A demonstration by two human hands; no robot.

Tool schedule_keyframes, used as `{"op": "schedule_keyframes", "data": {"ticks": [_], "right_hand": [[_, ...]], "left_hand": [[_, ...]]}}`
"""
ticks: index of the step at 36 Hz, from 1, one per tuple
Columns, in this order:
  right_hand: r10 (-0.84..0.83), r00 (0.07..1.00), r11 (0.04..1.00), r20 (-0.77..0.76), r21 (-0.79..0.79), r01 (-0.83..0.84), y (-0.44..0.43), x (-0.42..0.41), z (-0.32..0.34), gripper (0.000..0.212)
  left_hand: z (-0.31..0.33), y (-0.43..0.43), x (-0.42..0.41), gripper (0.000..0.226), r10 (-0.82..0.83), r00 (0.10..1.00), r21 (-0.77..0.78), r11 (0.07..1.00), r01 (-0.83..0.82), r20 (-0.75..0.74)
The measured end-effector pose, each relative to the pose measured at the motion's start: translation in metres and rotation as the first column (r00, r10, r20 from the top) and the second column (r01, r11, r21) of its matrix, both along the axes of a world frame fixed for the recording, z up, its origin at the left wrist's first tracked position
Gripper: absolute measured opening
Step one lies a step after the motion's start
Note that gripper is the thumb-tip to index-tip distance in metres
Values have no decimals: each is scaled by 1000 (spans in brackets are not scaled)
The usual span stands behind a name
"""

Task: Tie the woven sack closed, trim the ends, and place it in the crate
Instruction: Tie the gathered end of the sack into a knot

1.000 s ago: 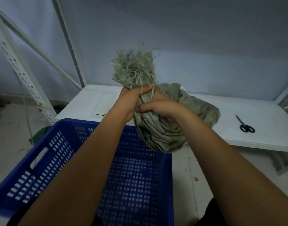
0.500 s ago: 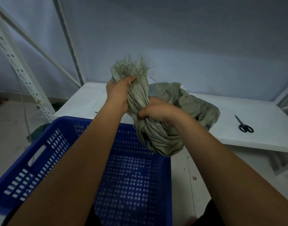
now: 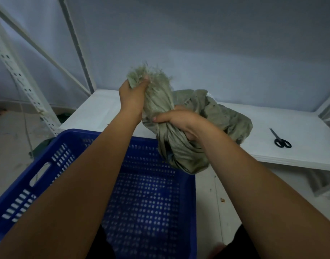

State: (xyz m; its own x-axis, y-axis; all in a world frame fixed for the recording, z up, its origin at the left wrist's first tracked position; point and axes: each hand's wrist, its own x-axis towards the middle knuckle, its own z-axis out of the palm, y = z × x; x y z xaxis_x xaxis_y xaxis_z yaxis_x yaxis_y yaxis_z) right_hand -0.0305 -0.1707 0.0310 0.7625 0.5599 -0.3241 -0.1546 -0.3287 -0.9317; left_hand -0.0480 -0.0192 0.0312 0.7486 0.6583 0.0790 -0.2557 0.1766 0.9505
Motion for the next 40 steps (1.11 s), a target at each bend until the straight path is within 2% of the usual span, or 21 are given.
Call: {"op": "schedule_keyframes", "data": {"ticks": [2, 4, 8, 9, 11, 14, 17, 20, 23, 28, 32, 34, 36, 38, 40], "right_hand": [[-130, 992, 991, -1, 29, 129, 4, 4, -4, 51], [-215, 976, 974, -35, 70, 217, 4, 11, -8, 51], [-320, 943, 939, -93, 101, 329, 0, 23, -12, 55], [-340, 934, 928, -108, 118, 352, 1, 26, -15, 56], [-366, 921, 911, -136, 149, 384, 3, 27, -18, 61], [-389, 908, 895, -154, 170, 412, 7, 29, -21, 62], [-399, 904, 888, -154, 179, 422, 11, 33, -23, 66], [-387, 910, 897, -150, 167, 409, 18, 37, -26, 73], [-381, 914, 905, -143, 143, 400, 22, 40, -29, 59], [-361, 916, 916, -174, 117, 383, 27, 47, -40, 49], [-342, 922, 926, -183, 99, 364, 34, 49, -47, 64], [-332, 925, 932, -185, 89, 353, 37, 50, -50, 73], [-329, 925, 933, -192, 88, 350, 40, 52, -52, 75], [-318, 926, 937, -201, 82, 340, 43, 55, -55, 74], [-316, 927, 938, -203, 78, 337, 46, 58, -59, 76]], "left_hand": [[-5, 9, -1, 33, 21, 1000, 29, 999, -21, -21], [-11, 19, -2, 38, 57, 995, 139, 989, -45, -84], [-35, 40, -3, 15, 124, 965, 283, 957, -55, -229], [-45, 47, -3, 18, 142, 950, 317, 947, -48, -280], [-70, 59, -5, 26, 179, 895, 407, 913, 3, -408], [-103, 72, -12, 22, 225, 783, 505, 853, 129, -580], [-126, 82, -12, 20, 310, 676, 587, 779, 223, -668], [-140, 92, -5, 18, 364, 622, 621, 739, 260, -694], [-149, 99, 1, 11, 384, 597, 636, 715, 291, -705], [-171, 110, 13, 42, 428, 565, 662, 684, 308, -705], [-184, 114, 24, 46, 415, 570, 667, 658, 350, -709], [-189, 113, 29, 39, 430, 595, 699, 627, 345, -679], [-192, 112, 36, 12, 427, 602, 709, 602, 368, -675], [-196, 110, 44, 23, 447, 614, 735, 572, 364, -651], [-200, 111, 50, 22, 470, 617, 758, 540, 364, -631]]}}
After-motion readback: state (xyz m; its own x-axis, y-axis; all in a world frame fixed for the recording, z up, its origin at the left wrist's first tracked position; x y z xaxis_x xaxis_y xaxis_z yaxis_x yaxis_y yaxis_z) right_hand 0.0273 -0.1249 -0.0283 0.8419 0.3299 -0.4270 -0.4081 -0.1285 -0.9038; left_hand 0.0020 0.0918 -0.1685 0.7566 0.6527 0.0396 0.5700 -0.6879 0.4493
